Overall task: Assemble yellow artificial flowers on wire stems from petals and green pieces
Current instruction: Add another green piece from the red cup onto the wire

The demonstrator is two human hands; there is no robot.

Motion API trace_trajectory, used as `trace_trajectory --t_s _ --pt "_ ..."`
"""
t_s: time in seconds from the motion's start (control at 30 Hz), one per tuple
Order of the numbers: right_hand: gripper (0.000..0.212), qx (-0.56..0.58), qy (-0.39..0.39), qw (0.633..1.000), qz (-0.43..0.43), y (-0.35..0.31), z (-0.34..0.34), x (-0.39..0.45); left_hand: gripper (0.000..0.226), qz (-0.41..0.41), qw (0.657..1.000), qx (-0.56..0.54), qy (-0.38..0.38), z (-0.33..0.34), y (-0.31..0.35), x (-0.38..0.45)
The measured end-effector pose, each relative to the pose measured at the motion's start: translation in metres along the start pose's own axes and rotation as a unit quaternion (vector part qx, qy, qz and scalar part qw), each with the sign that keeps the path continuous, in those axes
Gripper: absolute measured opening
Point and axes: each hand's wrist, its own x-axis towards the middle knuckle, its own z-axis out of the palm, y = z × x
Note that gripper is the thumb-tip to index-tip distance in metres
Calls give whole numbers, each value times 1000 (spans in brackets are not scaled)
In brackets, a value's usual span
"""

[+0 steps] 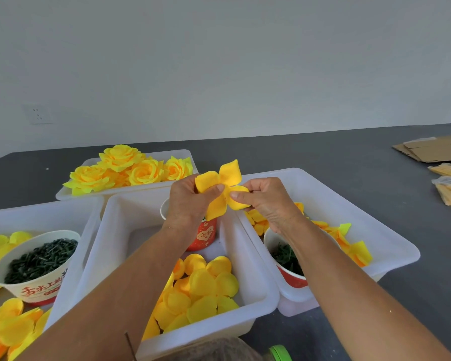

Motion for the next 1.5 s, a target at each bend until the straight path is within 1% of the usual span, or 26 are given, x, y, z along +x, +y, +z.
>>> trace_trajectory --t_s 0.13,0.17,0.3,0.4,0.5,0.53,0.6,0.67,0.7,0.73,0.8,0.9,1.07,1.13,1.23,1.33,1.43,1.5 --pt "22 -8 32 999 -18 3 2 0 13 -4 1000 -10 -9 1 0 -1" --pt "24 -13 39 999 -18 4 3 0 16 -2 1000 -13 -9 1 1 -1" --pt "42 -23 57 998 -21 5 3 1 38 6 1000 -6 3 1 2 -1" --pt "52 -28 63 997 -21 4 3 2 44 14 1000 7 15 1 0 1" --pt "49 -50 39 997 -34 3 3 2 40 -5 1000 12 17 -1 0 3" --pt "49 -62 34 997 -41 2 4 1 39 -23 1000 13 10 -2 1 3" --pt "48 -93 42 992 -67 1 4 0 33 -79 996 -21 -23 -4 2 4" --pt "38 -127 61 985 -99 0 4 -1 21 -130 987 -66 -62 -6 2 3" --pt "30 -134 64 983 -107 0 4 -2 12 -138 985 -73 -72 -5 2 3" --pt "25 -138 66 982 -111 -1 5 -2 7 -139 984 -75 -78 -4 1 3" --pt "31 -159 71 977 -122 0 5 -3 11 -132 985 -69 -82 -2 0 2" --pt "36 -196 78 968 -136 1 6 -3 4 -120 988 -43 -82 -1 -2 0" --pt "28 -229 106 952 -172 4 6 -1 1 -109 987 -75 -93 -1 -3 0" --pt "23 -224 115 951 -179 4 6 -1 6 -100 987 -84 -98 -1 -2 -1" --pt "19 -227 113 952 -173 4 7 -1 6 -89 987 -94 -96 0 -2 -2" --pt "14 -240 111 950 -168 3 7 -2 17 -86 988 -94 -84 1 -1 -4" --pt "17 -259 140 938 -181 1 8 -3 26 -95 987 -106 -71 3 0 -3" --pt "21 -272 157 931 -188 0 9 -4 26 -101 986 -113 -65 4 1 -3"
